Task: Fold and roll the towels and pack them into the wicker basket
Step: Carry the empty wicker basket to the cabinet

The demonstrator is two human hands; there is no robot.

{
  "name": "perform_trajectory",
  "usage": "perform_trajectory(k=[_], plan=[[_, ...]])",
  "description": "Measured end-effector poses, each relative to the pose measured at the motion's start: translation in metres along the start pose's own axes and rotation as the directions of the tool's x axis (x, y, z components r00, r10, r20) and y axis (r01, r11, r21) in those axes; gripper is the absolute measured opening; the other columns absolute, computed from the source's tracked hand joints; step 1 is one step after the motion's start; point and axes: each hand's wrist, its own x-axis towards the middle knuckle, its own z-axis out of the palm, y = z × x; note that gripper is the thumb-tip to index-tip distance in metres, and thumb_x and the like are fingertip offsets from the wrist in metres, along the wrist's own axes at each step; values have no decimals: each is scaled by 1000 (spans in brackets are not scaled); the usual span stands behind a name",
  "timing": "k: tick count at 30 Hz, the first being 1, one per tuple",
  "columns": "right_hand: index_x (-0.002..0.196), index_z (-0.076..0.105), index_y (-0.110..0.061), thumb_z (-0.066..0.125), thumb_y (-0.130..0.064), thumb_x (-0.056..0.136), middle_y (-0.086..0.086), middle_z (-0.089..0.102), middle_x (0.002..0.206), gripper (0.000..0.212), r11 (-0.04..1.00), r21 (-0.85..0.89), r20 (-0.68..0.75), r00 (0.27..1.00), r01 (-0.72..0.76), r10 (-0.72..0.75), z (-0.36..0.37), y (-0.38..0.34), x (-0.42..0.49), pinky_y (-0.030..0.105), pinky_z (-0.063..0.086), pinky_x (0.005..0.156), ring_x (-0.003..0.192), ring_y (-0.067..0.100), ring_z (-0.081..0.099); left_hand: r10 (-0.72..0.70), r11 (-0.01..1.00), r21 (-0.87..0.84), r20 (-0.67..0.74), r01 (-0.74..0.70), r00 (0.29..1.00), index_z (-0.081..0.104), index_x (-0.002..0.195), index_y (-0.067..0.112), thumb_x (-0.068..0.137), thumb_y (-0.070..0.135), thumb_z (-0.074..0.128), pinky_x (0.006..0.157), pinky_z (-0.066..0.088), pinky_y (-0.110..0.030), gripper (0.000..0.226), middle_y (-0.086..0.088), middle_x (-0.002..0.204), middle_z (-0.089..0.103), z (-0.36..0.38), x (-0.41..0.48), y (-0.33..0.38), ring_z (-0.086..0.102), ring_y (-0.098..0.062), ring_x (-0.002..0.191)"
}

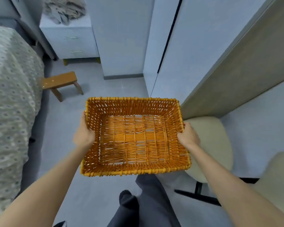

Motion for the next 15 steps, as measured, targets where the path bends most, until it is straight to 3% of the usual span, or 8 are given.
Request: perform_trajectory(k=[3,15], plan=[[111,46,-19,52,-25,92,7,62,109,21,999,-22,12,999,30,-30,13,-32,11,31,38,68,90,28,57,-19,1000,-21,-23,19,1000,9,149,37,98,19,44,92,48,-52,65,-12,135,54,-16,22,-9,59,-40,108],[114,46,-19,53,-33,94,6,62,106,25,993,-19,31,993,119,-118,48,-177,155,31,43,69,82,23,56,-83,996,12,-81,84,993,5,151,38,99,20,42,82,46,-48,66,-16,126,59,-43,195,18,61,-41,99]])
